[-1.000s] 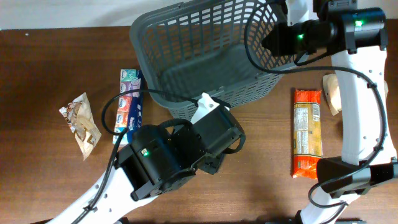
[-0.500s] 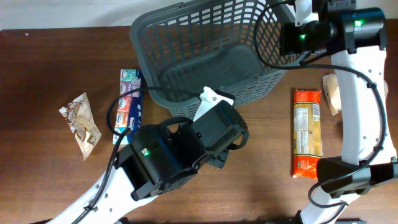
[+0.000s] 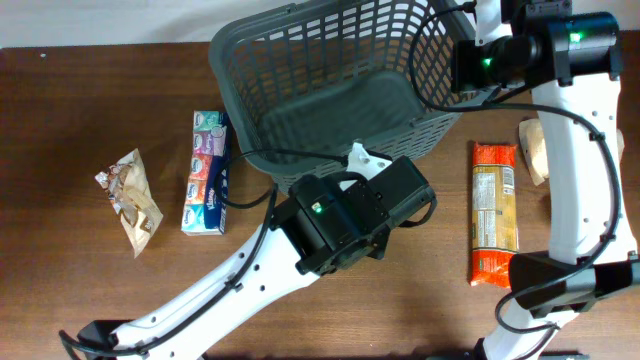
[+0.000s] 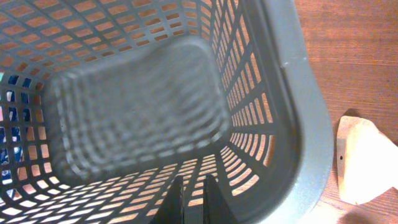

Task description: Pack container

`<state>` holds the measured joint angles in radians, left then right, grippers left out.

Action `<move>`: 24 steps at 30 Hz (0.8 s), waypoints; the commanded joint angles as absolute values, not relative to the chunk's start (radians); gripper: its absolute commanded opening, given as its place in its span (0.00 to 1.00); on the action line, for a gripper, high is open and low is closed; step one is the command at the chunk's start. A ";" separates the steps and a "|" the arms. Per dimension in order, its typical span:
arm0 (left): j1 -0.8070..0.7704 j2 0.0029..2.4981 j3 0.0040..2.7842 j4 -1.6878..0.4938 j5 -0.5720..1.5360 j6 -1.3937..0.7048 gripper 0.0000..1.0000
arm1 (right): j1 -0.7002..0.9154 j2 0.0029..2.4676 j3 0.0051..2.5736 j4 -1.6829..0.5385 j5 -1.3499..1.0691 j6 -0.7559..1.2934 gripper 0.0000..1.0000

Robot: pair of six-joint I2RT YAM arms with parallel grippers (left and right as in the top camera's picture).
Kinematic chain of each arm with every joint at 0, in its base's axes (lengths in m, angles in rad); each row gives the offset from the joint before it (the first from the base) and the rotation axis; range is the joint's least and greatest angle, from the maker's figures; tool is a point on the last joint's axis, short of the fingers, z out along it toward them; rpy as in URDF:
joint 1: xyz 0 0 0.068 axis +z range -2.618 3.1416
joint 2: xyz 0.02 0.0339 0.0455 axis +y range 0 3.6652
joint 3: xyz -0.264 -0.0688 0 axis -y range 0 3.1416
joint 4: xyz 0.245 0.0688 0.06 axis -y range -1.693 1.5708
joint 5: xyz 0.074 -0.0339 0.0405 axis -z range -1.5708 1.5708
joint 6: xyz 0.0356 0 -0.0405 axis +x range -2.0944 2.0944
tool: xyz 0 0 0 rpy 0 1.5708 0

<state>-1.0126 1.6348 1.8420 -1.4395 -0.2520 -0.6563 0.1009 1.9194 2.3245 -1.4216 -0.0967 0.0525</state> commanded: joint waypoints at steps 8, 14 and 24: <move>-0.991 1.629 1.839 -1.447 -0.343 -0.674 0.02 | 0.106 2.001 2.320 -1.441 -0.146 0.057 0.04; -0.939 1.629 1.839 -1.431 -0.309 -0.673 0.02 | 0.106 2.027 2.320 -1.457 -0.131 0.057 0.04; -0.933 1.665 1.832 -1.368 -0.294 -0.662 0.02 | 0.105 2.038 2.320 -1.473 -0.118 0.056 0.04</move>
